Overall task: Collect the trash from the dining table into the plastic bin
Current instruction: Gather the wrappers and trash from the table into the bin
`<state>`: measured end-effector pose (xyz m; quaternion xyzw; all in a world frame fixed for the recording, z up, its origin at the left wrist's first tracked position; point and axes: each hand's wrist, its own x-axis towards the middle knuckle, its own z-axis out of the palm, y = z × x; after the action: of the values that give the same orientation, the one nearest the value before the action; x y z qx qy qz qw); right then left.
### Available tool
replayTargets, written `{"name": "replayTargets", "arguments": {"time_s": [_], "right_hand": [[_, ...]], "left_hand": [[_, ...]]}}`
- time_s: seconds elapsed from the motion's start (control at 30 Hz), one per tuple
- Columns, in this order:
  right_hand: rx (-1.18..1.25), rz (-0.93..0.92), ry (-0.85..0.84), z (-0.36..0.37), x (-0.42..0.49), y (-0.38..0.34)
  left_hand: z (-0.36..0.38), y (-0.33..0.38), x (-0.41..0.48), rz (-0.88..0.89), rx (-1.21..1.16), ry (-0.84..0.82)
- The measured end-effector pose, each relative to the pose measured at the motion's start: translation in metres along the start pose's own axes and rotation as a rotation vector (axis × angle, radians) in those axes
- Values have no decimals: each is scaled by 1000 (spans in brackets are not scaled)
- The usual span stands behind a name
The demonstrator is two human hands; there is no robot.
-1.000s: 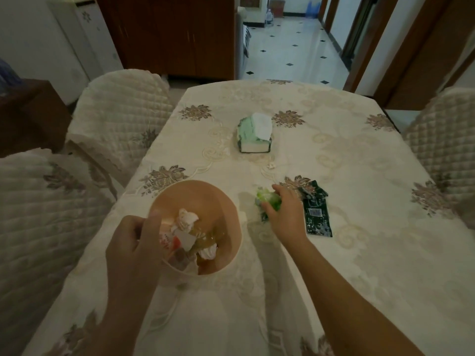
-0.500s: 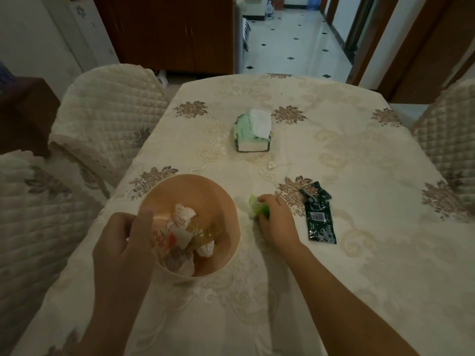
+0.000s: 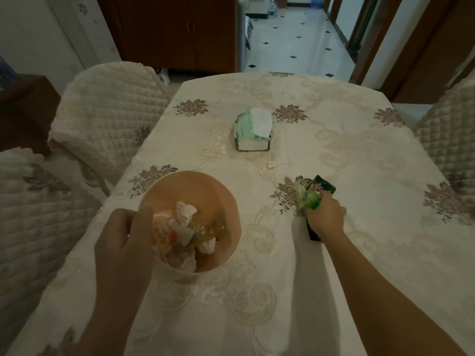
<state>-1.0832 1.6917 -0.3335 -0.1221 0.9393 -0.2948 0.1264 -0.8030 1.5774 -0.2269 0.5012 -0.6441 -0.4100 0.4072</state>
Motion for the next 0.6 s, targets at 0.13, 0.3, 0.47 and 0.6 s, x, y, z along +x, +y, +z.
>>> {"name": "replayTargets", "arguments": {"time_s": [0.13,0.3,0.47,0.6], "right_hand": [[-118,-60,80,7,-9,2],[-84,-141,99,10,-14,2],[16,-191,160,11,-20,2],[91,-129,117,13,-13,3]], "left_hand": [[2,1,0,-9,-3,-2],[2,3,-2,-16,-4,2],[2,2,-1,-1,1,-5],[2,4,-3,13,16,-13]]}}
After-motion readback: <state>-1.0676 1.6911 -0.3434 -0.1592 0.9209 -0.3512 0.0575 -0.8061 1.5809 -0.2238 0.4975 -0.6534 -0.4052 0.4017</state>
